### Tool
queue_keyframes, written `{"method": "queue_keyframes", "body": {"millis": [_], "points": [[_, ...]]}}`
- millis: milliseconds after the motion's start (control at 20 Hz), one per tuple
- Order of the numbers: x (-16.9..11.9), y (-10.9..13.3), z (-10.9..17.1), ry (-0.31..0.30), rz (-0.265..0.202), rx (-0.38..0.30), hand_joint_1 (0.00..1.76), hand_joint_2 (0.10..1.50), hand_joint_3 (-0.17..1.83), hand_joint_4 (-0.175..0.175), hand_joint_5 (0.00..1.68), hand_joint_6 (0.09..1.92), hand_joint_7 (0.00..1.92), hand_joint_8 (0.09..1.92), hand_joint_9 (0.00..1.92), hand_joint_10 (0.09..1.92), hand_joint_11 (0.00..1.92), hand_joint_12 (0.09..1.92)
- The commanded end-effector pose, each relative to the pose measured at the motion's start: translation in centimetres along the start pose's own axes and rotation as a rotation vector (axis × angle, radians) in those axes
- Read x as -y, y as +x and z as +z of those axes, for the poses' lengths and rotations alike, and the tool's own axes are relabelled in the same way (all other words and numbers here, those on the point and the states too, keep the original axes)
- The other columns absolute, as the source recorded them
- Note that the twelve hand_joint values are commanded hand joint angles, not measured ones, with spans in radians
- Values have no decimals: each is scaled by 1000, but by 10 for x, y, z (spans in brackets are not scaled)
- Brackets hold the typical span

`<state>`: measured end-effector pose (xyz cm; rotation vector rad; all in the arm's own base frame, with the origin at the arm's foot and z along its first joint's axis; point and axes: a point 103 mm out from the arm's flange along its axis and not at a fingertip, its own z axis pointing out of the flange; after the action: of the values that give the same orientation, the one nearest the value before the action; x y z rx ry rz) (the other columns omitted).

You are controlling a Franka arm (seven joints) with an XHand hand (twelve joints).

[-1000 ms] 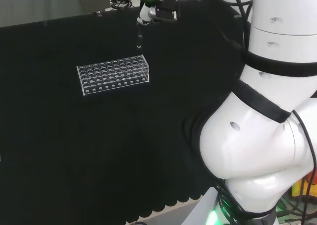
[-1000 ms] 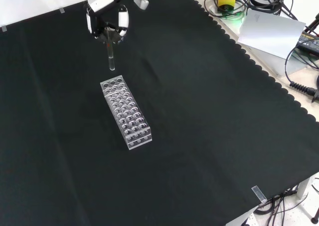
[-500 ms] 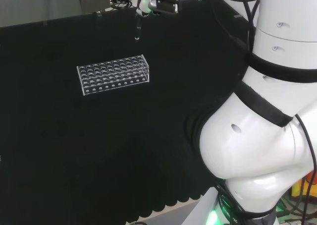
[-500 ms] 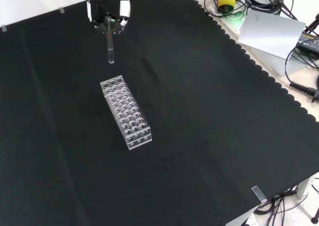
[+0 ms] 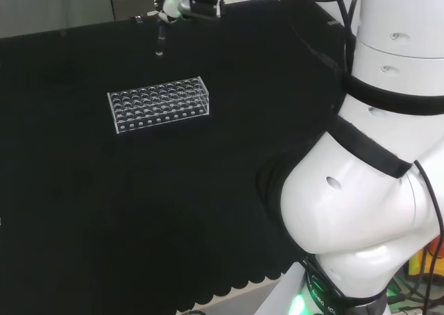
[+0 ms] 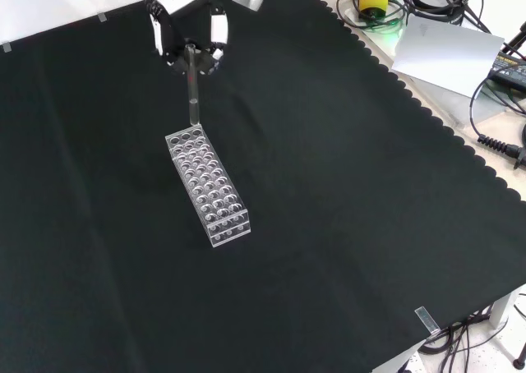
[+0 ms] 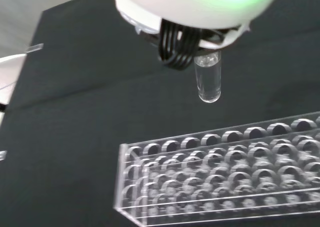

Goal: Shake the test tube.

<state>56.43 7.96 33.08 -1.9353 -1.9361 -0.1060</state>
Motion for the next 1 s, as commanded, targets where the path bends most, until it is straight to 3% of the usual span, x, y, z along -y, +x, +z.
{"method": "queue_keyframes", "body": {"millis": [50,200,400,550,1000], "points": [[-3,50,8,-2,-57,-14,1323,576,795,-175,1268,698,1328,697,1581,706,1286,875],[-3,62,10,-10,-67,-13,1323,575,795,-175,1268,698,1328,696,1581,706,1286,875],[1,49,10,-13,-34,-14,1323,575,795,-175,1269,697,1328,696,1581,706,1287,874],[6,18,8,-10,20,-2,1323,575,795,-175,1269,696,1329,695,1581,706,1287,874],[29,-106,-23,-31,262,72,1324,574,796,-175,1270,695,1330,694,1581,706,1289,872]]}}
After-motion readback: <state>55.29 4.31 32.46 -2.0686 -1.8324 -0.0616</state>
